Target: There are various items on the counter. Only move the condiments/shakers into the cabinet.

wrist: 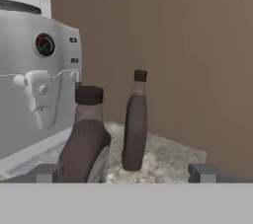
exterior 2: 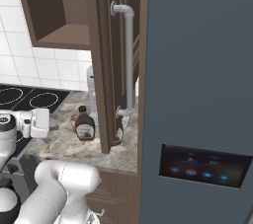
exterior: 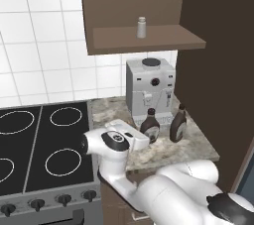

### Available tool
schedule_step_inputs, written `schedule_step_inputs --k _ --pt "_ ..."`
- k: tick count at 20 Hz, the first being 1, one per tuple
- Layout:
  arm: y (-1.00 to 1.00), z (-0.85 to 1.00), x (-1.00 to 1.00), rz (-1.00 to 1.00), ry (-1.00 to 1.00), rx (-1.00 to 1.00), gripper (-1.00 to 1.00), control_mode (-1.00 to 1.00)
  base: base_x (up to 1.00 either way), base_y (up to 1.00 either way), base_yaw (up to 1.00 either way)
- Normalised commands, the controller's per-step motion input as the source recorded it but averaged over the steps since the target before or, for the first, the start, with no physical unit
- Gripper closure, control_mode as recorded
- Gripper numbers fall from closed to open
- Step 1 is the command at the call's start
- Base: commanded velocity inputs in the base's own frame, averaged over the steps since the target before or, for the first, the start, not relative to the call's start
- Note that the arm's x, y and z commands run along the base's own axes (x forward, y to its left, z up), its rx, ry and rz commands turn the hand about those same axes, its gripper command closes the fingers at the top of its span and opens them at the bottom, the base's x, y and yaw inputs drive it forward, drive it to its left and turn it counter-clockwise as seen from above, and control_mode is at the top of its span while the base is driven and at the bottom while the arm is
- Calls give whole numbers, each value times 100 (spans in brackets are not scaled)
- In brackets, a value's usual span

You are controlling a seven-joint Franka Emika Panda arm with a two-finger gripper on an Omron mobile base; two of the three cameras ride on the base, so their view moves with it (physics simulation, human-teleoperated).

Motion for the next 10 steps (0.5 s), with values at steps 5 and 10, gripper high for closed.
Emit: schedule_step_inputs --k 5,10 --pt "0 -17 22 0 0 0 -100 -100 0 0 0" --pt "0 -33 13 -1 0 0 -100 -100 0 0 0"
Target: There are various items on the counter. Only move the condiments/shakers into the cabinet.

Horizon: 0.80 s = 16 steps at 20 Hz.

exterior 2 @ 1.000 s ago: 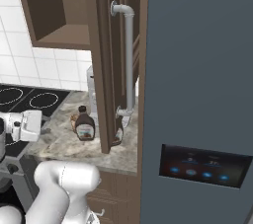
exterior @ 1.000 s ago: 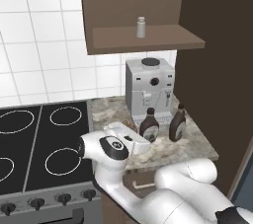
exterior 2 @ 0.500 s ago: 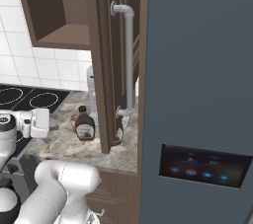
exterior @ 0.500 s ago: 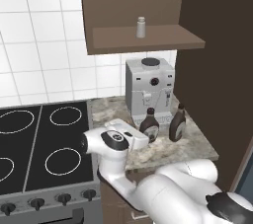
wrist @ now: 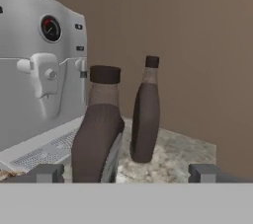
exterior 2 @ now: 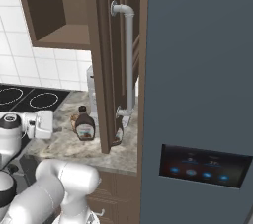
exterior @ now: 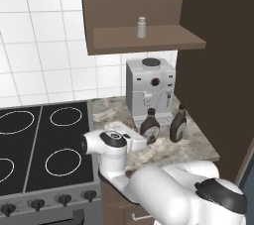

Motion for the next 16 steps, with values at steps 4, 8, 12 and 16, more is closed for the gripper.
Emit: schedule_step_inputs --k 4,8,12,16 --pt "-1 -16 0 -1 0 0 -100 -100 0 0 0" --pt "-2 0 8 -2 0 0 -100 -100 0 0 0" --pt "-7 0 3 -2 -2 0 -100 -100 0 0 0" --pt "-9 0 0 -2 0 0 -100 -100 0 0 0"
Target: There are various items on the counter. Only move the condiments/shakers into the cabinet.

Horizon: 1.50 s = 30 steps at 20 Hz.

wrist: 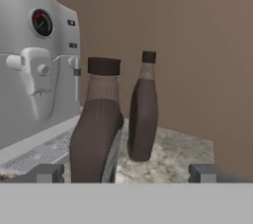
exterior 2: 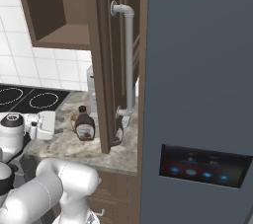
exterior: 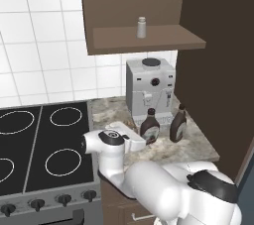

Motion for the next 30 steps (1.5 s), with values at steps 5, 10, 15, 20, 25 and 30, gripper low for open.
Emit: schedule_step_inputs --k 5,10,15,20,25,30 --pt "-12 2 3 -2 -2 0 -100 -100 0 0 0" --pt "-12 19 0 -2 -6 0 -100 -100 0 0 0" --pt "-17 18 1 -2 -4 0 -100 -100 0 0 0" --pt "-16 0 17 0 3 3 -100 -100 0 0 0" --pt "-15 0 18 0 7 8 -100 -100 0 0 0" --pt "-4 0 13 0 5 2 -100 -100 0 0 0"
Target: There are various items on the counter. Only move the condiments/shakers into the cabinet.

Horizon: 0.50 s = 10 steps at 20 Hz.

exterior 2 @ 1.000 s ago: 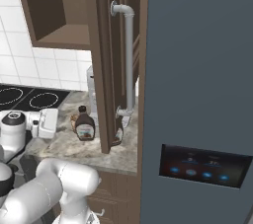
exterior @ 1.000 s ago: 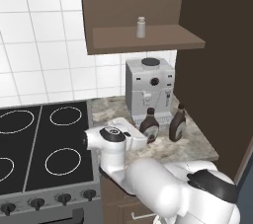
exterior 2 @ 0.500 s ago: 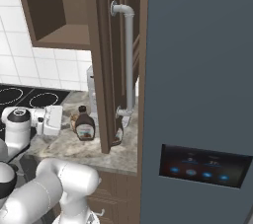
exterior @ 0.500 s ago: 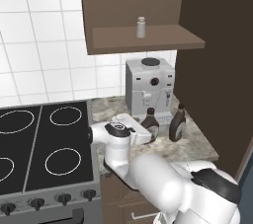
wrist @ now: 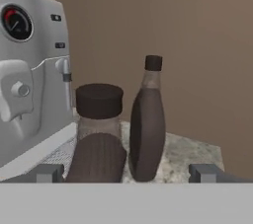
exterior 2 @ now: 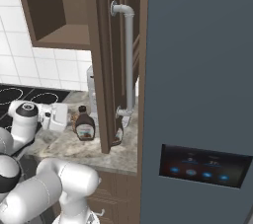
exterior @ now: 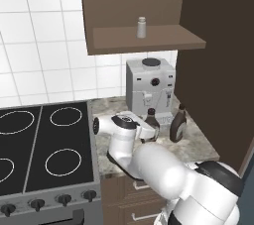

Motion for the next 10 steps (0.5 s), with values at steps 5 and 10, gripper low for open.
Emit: schedule_step_inputs --k 5,10 --pt "0 0 18 0 4 0 -100 -100 0 0 0" --pt "0 0 28 0 3 0 -100 -100 0 0 0"
